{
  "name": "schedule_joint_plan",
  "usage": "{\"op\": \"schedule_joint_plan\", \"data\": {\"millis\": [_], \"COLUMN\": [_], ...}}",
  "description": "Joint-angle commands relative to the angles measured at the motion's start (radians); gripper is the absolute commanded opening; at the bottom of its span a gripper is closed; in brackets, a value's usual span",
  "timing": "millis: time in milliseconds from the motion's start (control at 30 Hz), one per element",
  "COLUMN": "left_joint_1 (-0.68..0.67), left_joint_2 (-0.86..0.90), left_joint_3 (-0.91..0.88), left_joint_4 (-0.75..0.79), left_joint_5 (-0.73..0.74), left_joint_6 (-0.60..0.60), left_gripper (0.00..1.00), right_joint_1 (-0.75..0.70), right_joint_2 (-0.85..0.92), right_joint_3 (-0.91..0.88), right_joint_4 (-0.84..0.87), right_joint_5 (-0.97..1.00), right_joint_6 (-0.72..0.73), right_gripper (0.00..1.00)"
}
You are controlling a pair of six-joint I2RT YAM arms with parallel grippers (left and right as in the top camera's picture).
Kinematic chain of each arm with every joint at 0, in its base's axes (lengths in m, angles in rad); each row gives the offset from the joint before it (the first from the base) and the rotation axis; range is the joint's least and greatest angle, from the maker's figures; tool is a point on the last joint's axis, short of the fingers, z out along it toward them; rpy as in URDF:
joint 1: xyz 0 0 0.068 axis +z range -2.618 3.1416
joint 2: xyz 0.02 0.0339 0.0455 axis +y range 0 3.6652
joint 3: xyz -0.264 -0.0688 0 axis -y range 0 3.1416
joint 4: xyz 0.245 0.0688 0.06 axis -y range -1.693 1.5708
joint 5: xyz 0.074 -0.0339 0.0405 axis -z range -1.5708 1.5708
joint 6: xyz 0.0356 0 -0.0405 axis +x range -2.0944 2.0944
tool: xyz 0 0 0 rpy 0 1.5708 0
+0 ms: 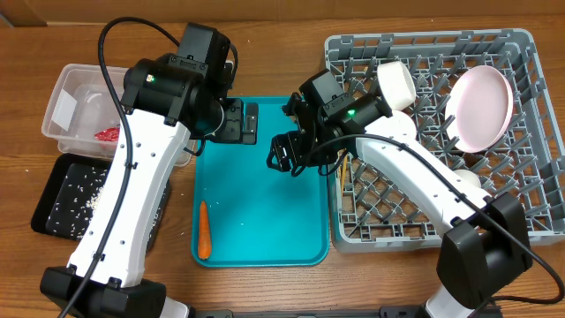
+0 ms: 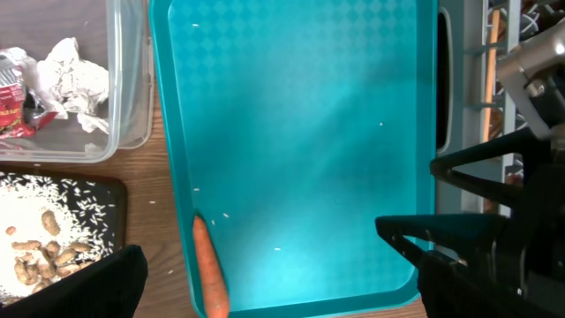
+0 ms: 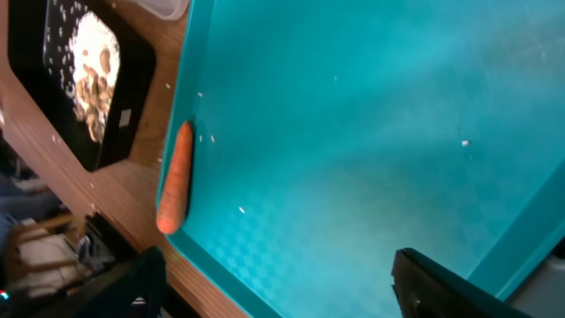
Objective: Sort waste into correct bins and load items into the dishwasher
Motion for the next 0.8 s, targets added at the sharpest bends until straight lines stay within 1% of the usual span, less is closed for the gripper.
{"op": "schedule_joint_plan", "data": {"millis": [0, 33, 200, 433, 467, 500, 533, 567, 600, 633, 767], "left_joint_1": [0.004, 0.004, 0.002, 0.002, 0.002, 0.002, 0.002, 0.002, 0.002, 0.002, 0.002], "left_joint_2": [0.008, 0.011, 0.013, 0.013, 0.013, 0.013, 0.013, 0.013, 0.013, 0.013, 0.013], "left_joint_3": [0.006, 0.006, 0.006, 0.006, 0.006, 0.006, 0.006, 0.006, 0.006, 0.006, 0.006], "left_joint_4": [0.019, 0.029, 0.099, 0.100, 0.100, 0.101, 0.101, 0.100, 0.101, 0.101, 0.101], "left_joint_5": [-0.053, -0.059, -0.048, -0.048, -0.049, -0.049, -0.049, -0.049, -0.048, -0.048, -0.049], "left_joint_6": [0.001, 0.001, -0.014, -0.014, -0.014, -0.014, -0.014, -0.014, -0.014, -0.014, -0.014], "left_gripper": [1.00, 1.00, 1.00, 1.00, 1.00, 1.00, 1.00, 1.00, 1.00, 1.00, 1.00], "right_joint_1": [-0.003, -0.003, -0.003, -0.003, -0.011, -0.025, -0.039, -0.051, -0.062, -0.073, -0.104], "right_joint_2": [-0.005, -0.005, -0.005, -0.005, -0.005, -0.005, -0.005, -0.005, -0.005, -0.005, -0.005], "right_joint_3": [0.012, 0.012, 0.012, 0.012, 0.012, 0.012, 0.012, 0.012, 0.012, 0.012, 0.012], "right_joint_4": [0.019, 0.025, 0.022, 0.024, 0.024, 0.023, 0.018, 0.003, -0.021, -0.049, -0.082], "right_joint_5": [-0.006, -0.006, -0.006, -0.001, 0.037, 0.102, 0.118, 0.108, 0.095, 0.076, 0.082], "right_joint_6": [0.001, 0.000, 0.000, 0.000, 0.000, -0.001, -0.003, -0.004, -0.003, -0.004, -0.003], "right_gripper": [0.90, 1.00, 1.00, 1.00, 1.00, 0.91, 0.79, 0.78, 0.85, 1.00, 1.00]}}
